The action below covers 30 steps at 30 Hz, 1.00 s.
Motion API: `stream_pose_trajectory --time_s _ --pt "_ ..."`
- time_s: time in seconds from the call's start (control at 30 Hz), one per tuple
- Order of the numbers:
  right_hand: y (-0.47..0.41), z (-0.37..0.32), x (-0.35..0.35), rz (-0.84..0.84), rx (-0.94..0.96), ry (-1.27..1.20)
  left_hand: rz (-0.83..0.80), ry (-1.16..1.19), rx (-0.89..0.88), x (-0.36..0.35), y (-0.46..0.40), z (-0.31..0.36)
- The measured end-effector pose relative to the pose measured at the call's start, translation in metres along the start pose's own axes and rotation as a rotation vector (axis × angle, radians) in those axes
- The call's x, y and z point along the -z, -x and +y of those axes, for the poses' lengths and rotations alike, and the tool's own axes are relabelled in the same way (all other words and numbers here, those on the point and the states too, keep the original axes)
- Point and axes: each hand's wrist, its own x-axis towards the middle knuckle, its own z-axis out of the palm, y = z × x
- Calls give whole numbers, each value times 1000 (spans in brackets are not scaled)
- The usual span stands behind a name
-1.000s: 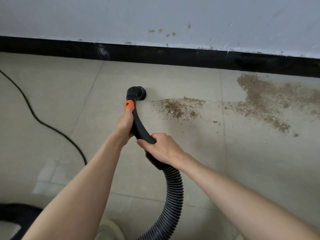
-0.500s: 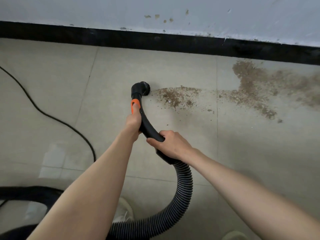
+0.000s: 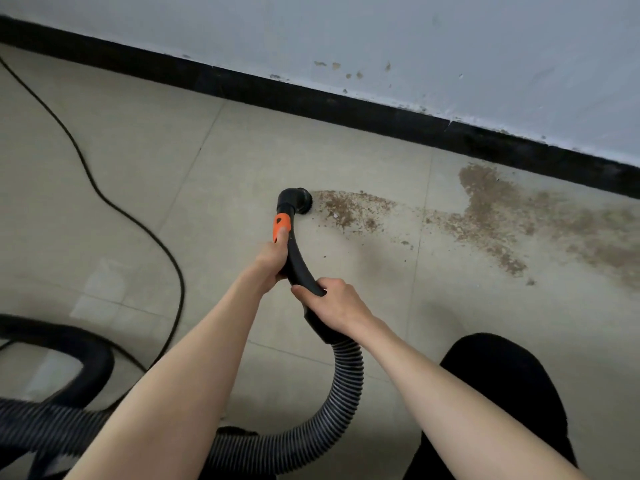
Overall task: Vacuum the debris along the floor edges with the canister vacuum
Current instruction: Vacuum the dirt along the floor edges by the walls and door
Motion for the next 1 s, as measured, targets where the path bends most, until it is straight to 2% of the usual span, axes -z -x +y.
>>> stream_pose_trajectory --time_s 0.17,0.37,1.0 --pt "-7 7 6 15 21 -45 53 -38 -51 -14 -9 4" --pt "-8 20 16 43 8 -72 41 -71 -80 -32 -21 0" --pt "11 62 55 202 -96 -155 -121 -210 -128 -113 -22 0"
